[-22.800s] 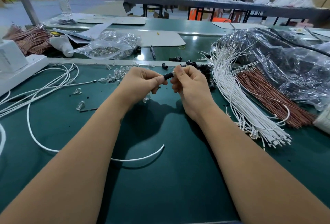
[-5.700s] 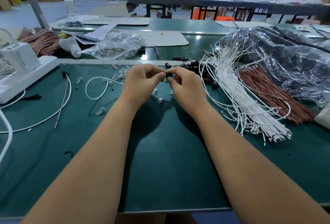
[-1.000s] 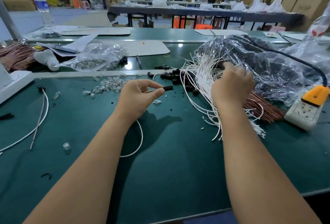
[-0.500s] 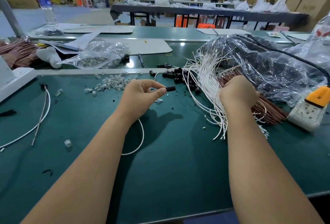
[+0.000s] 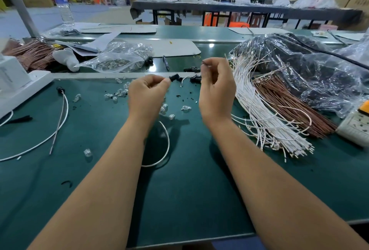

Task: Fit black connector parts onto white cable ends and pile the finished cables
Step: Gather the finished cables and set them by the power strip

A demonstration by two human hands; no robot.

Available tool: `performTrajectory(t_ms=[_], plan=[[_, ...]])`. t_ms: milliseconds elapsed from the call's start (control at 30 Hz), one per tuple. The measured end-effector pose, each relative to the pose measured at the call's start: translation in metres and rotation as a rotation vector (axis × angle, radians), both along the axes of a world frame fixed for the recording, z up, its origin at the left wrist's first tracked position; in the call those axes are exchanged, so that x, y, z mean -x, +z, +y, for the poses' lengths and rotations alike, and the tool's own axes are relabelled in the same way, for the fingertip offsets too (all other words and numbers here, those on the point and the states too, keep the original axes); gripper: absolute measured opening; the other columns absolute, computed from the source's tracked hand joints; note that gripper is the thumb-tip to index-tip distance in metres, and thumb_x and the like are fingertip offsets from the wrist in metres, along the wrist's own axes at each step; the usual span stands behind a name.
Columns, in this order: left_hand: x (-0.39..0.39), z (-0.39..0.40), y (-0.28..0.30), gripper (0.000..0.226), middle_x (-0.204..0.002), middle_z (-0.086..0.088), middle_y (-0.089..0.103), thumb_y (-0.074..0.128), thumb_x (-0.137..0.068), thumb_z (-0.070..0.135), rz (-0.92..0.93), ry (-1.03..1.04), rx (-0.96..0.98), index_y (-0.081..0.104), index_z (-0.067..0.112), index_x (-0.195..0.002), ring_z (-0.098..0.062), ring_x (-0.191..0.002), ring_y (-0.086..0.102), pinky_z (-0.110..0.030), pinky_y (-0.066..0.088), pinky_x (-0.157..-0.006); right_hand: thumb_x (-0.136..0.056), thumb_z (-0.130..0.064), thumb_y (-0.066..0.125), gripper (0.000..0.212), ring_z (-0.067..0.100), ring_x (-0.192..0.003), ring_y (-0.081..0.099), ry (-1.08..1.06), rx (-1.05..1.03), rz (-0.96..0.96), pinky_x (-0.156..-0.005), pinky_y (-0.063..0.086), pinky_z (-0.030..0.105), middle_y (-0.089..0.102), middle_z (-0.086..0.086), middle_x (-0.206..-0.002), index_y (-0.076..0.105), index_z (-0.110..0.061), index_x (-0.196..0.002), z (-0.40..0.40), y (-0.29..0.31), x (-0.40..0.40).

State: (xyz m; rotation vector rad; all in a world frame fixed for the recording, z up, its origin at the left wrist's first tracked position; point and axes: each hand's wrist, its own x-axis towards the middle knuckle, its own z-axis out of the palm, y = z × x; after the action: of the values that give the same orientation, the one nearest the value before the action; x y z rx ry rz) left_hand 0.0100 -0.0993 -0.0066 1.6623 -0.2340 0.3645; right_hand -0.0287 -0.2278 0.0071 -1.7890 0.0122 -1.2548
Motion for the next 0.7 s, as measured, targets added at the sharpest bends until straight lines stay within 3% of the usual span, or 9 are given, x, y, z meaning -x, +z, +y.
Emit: performTrajectory(t_ms=[133, 233, 300, 433, 567, 700], plan=[[-0.005, 0.003, 0.002, 0.011, -0.058, 0.017, 0.057, 0.065, -0.087, 0.026, -0.063, 0.108, 0.113, 0.064, 0.026, -0.076, -0.002, -0.051, 0.047, -0.018, 0.04, -0.051, -0.1, -0.01, 0.046, 0.015, 0.009, -0.06, 0.055, 0.169, -0.473, 0.062, -0.06, 0.045, 0.017, 0.056, -0.003, -0.071, 0.053, -0.019, -0.091, 0.008, 0.001, 0.001], [-0.006, 0.001, 0.001, 0.004, -0.09, 0.011, 0.067, 0.063, -0.09, 0.024, -0.1, 0.119, 0.102, 0.064, 0.024, -0.086, -0.006, -0.081, 0.062, -0.028, 0.052, -0.076, -0.101, -0.006, 0.042, 0.016, 0.011, -0.054, 0.053, 0.285, -0.752, -0.009, -0.056, 0.046, 0.02, 0.056, 0.0, -0.066, 0.052, -0.014, -0.091, 0.0, 0.007, 0.001], [-0.005, -0.001, 0.0, 0.004, -0.1, 0.012, 0.066, 0.061, -0.091, 0.022, -0.115, 0.075, 0.053, 0.063, 0.022, -0.088, -0.007, -0.096, 0.062, -0.031, 0.051, -0.09, -0.101, -0.004, 0.042, 0.017, 0.013, -0.053, 0.051, 0.401, -0.916, -0.042, -0.056, 0.045, 0.022, 0.057, 0.002, -0.063, 0.052, -0.012, -0.09, -0.006, 0.01, -0.001], [-0.002, -0.007, 0.0, 0.005, -0.112, 0.01, 0.062, 0.057, -0.095, 0.017, -0.141, 0.009, -0.047, 0.059, 0.016, -0.091, -0.008, -0.106, 0.058, -0.031, 0.047, -0.097, -0.102, -0.006, 0.041, 0.025, 0.012, -0.049, 0.054, 0.694, -1.228, 0.022, -0.056, 0.047, 0.022, 0.057, 0.0, -0.055, 0.054, -0.014, -0.083, -0.013, 0.009, -0.002], [0.003, -0.011, 0.002, 0.004, -0.127, 0.004, 0.059, 0.051, -0.098, 0.014, -0.159, -0.037, -0.11, 0.053, 0.011, -0.096, -0.004, -0.111, 0.052, -0.024, 0.039, -0.099, -0.101, -0.011, 0.043, 0.023, 0.011, -0.049, 0.054, 0.895, -1.342, 0.075, -0.058, 0.049, 0.021, 0.058, 0.0, -0.058, 0.057, -0.013, -0.083, -0.018, 0.007, -0.004], [0.007, -0.011, 0.003, 0.005, -0.122, 0.005, 0.061, 0.05, -0.099, 0.013, -0.207, -0.006, -0.123, 0.053, 0.01, -0.1, -0.007, -0.111, 0.054, -0.031, 0.041, -0.101, -0.101, -0.01, 0.041, 0.023, 0.013, -0.045, 0.047, 1.024, -1.327, 0.089, -0.052, 0.044, 0.022, 0.053, 0.003, -0.056, 0.057, -0.009, -0.084, -0.017, 0.007, -0.004]])
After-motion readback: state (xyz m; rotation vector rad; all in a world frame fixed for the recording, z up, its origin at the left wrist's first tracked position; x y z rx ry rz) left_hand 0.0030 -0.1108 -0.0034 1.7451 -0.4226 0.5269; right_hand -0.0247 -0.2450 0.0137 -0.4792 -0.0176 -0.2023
